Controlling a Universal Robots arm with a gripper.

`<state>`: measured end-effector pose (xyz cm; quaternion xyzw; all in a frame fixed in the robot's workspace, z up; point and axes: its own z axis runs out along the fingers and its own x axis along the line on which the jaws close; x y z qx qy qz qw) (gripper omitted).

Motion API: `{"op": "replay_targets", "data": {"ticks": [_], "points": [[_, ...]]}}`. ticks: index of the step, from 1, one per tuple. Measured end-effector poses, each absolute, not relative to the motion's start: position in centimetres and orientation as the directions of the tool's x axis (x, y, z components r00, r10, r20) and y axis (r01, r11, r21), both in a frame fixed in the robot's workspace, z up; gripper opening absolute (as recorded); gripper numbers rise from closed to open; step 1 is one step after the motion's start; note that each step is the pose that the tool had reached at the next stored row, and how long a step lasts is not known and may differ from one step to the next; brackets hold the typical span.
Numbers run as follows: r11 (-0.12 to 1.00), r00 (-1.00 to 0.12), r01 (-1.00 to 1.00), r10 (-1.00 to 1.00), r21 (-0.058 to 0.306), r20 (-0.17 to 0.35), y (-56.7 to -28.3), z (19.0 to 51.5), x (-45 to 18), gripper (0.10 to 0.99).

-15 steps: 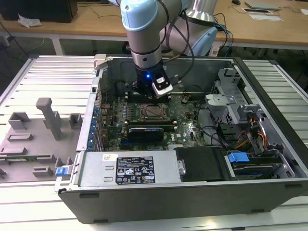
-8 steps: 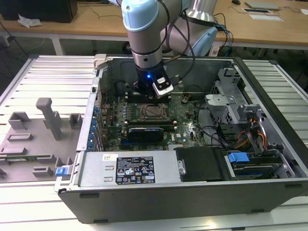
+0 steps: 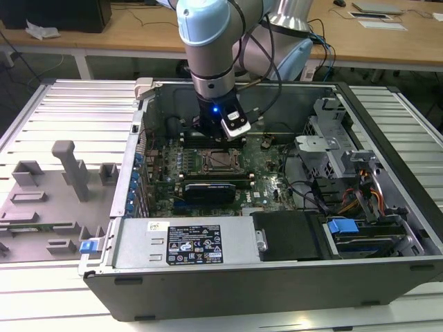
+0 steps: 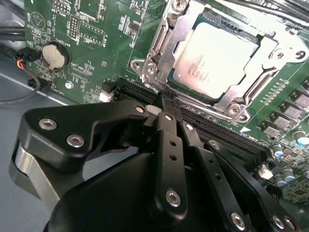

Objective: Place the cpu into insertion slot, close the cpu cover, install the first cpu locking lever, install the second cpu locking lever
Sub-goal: 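Install the first cpu locking lever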

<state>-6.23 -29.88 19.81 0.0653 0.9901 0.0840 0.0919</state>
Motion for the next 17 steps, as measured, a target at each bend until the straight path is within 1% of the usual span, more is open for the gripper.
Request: {"op": "replay_targets", "data": {"ticks": [3,6,8,11,17], "points": [[0.977,-0.975,0.114,0.145,0.178,-0.171,-29.9,20.4,-6.2,0.106],[0.977,-0.975,0.114,0.144,0.178,-0.171,-29.9,21.6,-6.2,0.106],[0.978,-0.975,0.114,0.144,0.172,-0.172,-29.9,21.9,-6.2,0.106],[0.982,-0.974,0.12,0.145,0.148,-0.171,-29.9,22.0,-6.2,0.106],[0.987,-0.974,0.143,0.155,0.077,-0.166,-29.9,22.0,-6.1,0.106]]}}
